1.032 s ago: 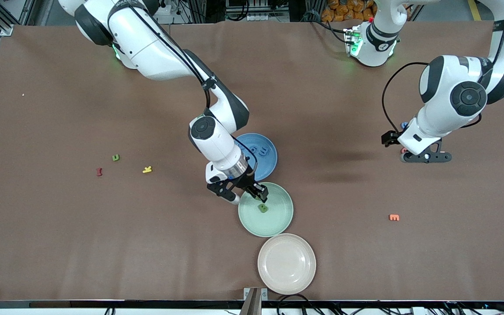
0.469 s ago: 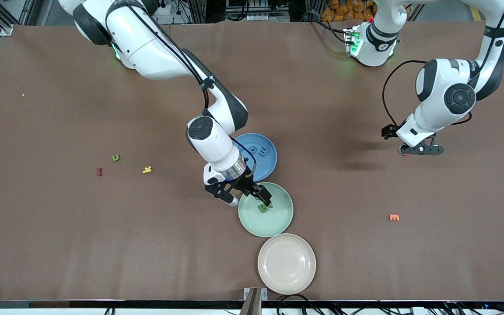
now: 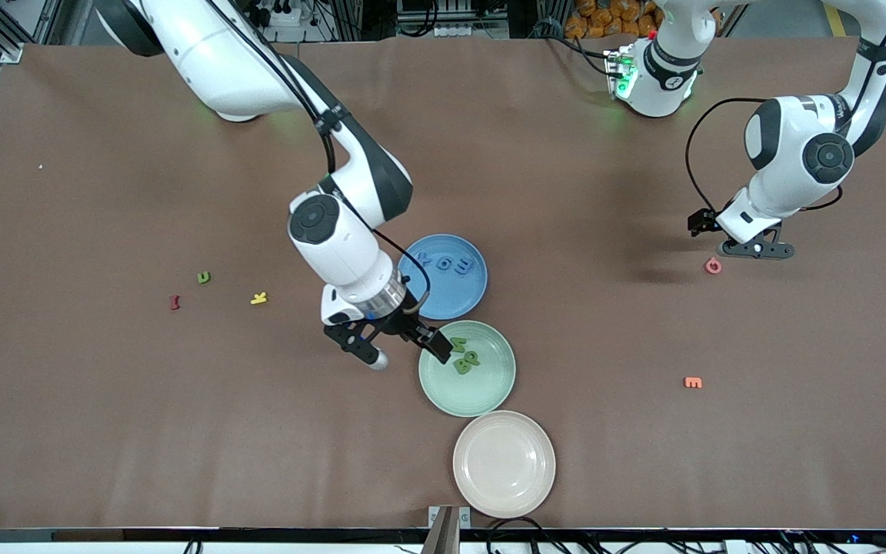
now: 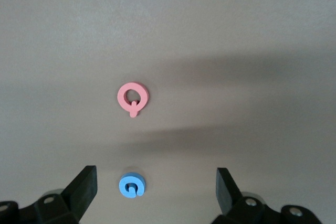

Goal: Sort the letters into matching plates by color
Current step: 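Move the right gripper to the green n while the left gripper lowers onto the c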

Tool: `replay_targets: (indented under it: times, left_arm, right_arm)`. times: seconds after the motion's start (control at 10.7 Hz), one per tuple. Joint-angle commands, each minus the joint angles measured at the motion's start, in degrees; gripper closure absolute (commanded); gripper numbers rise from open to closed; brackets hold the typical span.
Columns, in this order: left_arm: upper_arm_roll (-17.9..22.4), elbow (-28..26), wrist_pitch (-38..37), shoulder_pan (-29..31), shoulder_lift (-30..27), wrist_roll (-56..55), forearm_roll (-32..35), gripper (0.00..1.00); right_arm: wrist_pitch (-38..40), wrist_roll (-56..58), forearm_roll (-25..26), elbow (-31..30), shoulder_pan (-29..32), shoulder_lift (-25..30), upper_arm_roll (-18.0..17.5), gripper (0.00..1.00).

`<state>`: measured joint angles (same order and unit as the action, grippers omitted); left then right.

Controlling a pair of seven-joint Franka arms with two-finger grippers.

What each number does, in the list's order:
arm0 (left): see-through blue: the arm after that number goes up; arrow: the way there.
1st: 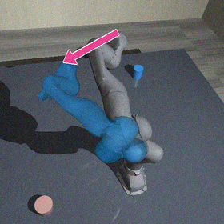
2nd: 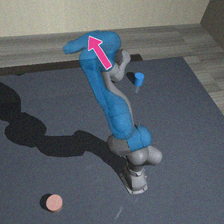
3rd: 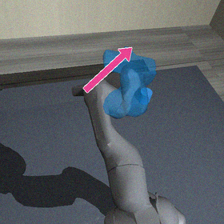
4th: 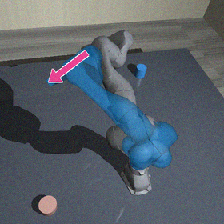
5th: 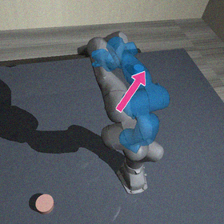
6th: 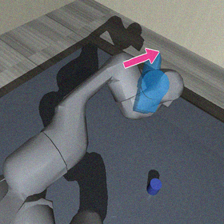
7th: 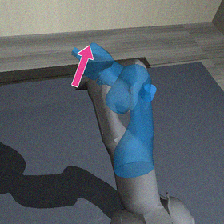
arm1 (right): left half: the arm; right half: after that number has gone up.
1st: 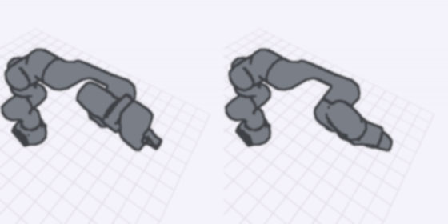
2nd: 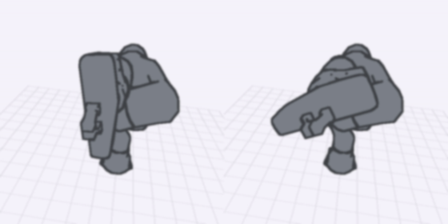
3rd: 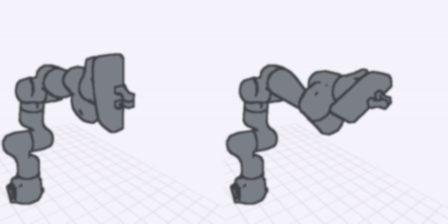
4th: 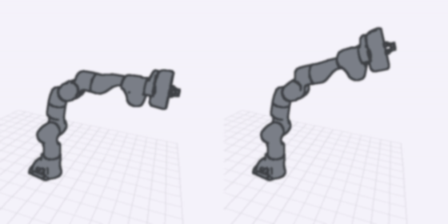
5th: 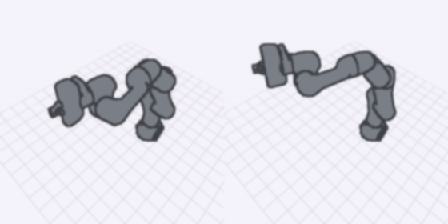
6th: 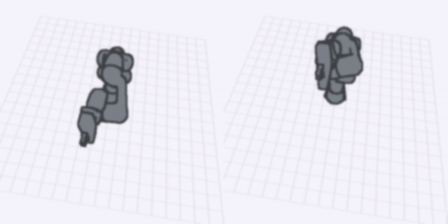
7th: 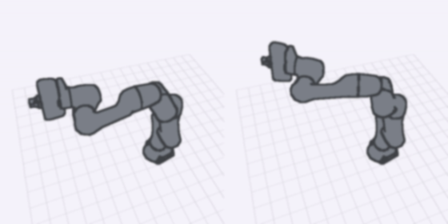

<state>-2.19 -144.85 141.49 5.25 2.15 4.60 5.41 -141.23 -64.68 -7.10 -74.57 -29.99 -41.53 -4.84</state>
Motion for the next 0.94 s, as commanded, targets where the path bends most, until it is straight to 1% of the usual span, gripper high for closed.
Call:
replay_targets:
  times: [0.0, 0.09, 0.19, 0.28, 0.38, 0.47, 0.66, 0.84]
  left_arm:
    - [-0.27, -1.4, 2.81, 1.07, 1.88, 0.76, 0.83, 0.0]
    - [-0.27, -1.4, 4.57, 1.95, 3.98, 1.11, 1.18, 0.0]
    - [-0.36, -1.4, 5.89, 3.0, 5.48, 1.12, 3.62, 0.0]
    - [-0.36, -1.4, 6.17, 4.58, 6.46, 1.12, 5.56, 0.0]
    - [-0.36, -1.66, 7.04, 5.55, 7.16, 1.12, 7.23, 0.0]
    - [-0.36, -2.62, 7.92, 6.17, 7.08, 1.12, 7.68, 0.0]
    - [-0.36, -5.51, 8.89, 6.35, 4.72, 1.12, 7.86, 0.0]
    - [-0.36, -7.89, 8.81, 6.44, 1.12, 1.12, 7.86, 0.0]
  right_arm:
    - [5.77, -0.18, -0.2, -1.46, 2.91, 5.57, -2.27, 0.0]
    - [7.87, -0.27, -0.2, -1.54, 3.26, 7.06, -2.36, 0.0]
    - [10.94, -0.27, -0.28, -1.46, 3.44, 8.73, -2.45, 0.0]
    - [12.71, -0.18, -1.16, -1.46, 4.31, 10.05, -2.63, 0.0]
    - [13.86, -0.27, -1.6, -1.46, 5.37, 11.28, -3.67, 0.0]
    - [15.35, -0.01, -1.6, -1.54, 6.07, 12.51, -3.77, 0.0]
    - [21.14, 5.94, -1.78, -1.46, 8.26, 15.41, -3.86, 0.0]
    - [25.54, 9.38, -1.78, -1.37, 9.76, 17.61, -3.86, 0.0]
